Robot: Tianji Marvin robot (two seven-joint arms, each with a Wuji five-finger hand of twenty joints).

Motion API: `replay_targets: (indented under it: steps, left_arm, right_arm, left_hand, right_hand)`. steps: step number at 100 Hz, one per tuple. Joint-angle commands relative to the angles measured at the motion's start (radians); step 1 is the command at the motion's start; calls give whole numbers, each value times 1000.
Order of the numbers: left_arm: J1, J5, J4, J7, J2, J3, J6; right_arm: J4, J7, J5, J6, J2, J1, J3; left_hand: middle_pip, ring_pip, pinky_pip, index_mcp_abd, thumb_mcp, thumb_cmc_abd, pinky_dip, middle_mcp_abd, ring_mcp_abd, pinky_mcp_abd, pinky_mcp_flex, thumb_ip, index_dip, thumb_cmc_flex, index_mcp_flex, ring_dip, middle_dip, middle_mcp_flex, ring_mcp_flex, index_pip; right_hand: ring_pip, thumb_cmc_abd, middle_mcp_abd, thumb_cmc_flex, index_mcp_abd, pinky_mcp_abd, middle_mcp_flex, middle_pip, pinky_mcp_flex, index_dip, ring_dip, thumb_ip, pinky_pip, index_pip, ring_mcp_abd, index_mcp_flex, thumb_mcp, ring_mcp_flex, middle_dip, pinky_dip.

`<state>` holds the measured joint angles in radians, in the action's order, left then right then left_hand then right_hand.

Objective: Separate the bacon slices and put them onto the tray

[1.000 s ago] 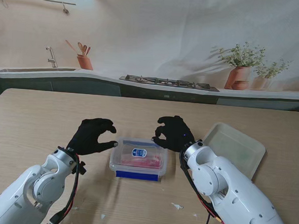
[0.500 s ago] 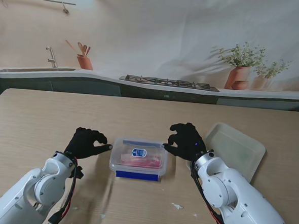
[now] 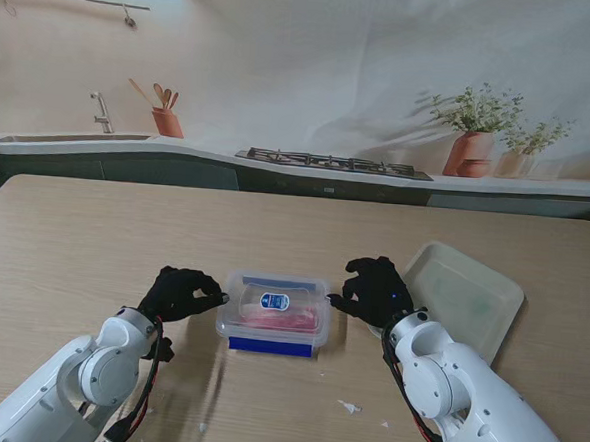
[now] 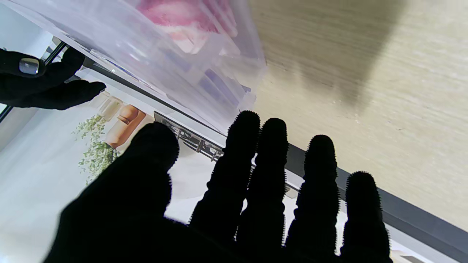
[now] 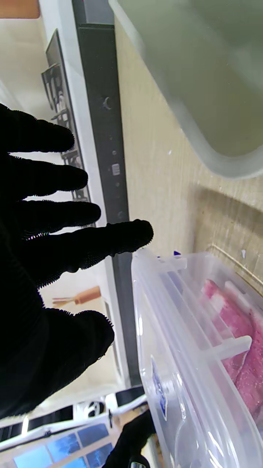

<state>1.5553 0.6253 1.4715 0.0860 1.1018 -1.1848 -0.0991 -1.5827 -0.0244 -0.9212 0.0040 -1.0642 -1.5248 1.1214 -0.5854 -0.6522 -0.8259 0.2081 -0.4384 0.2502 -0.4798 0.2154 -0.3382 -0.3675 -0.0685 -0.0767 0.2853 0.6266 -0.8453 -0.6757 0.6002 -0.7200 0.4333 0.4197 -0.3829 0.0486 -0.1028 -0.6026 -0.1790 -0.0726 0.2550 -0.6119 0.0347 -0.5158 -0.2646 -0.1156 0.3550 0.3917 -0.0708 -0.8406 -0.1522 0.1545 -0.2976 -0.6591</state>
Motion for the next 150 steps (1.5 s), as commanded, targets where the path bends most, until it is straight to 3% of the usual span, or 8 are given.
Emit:
replay_targets:
  steps: [1,4,12,94,150]
  left_arm:
    - [-6,-16,-5,-25,9,12,14]
    - [-8,-17,-7,-25,9,15,16]
    - [-15,-19,-13,-26,9,26,23]
    - [-19,-76,-18,-45,14,50,40]
    - [-20,-137,-9,-59,19,53,22]
  right_arm:
    - [9,13,11,7,-6,-7,-8]
    - [10,14,17,7,-7,-6,-9]
    - [12,22,27,5,-7,-5,-12]
    - [48,55,180,47,-22,41,-74]
    - [36,57,318,71,-41,45,-72]
  left_hand:
    - [10,13,8,5,12,-34,13,8,-14,-8,-23,20,-13,20,-25,4,-10,18,-12,-18]
    - [11,13,10,4,13,-34,13,7,-13,-8,-23,19,-14,20,-25,3,-11,19,-12,-20]
    - [10,12,12,3,14,-32,13,4,-10,-8,-22,20,-17,20,-23,3,-13,22,-11,-24]
    - [27,17,30,-8,-6,-17,6,-6,-1,-4,-29,21,-29,31,12,2,-42,65,-24,-31]
    - [43,26,76,-17,-16,-8,11,-16,2,-6,-31,23,-29,37,33,2,-66,94,-31,-29]
  right_hand:
    - [10,-71,14,9,-28,16,2,8,24,13,5,49,-36,-10,12,-21,31,-26,-7,-11]
    - [11,-106,11,-49,-32,15,15,21,26,15,5,63,-36,-7,10,-21,149,-25,-8,-13]
    - [12,-120,10,-44,-37,15,18,23,29,16,6,64,-38,-9,12,-18,173,-25,-8,-13]
    - [23,-130,7,-33,-64,21,44,30,42,16,11,63,-43,-6,17,-44,177,-22,-3,-13]
    - [21,-97,11,-89,-53,22,30,23,36,9,9,66,-41,5,20,-46,167,-25,-7,-14]
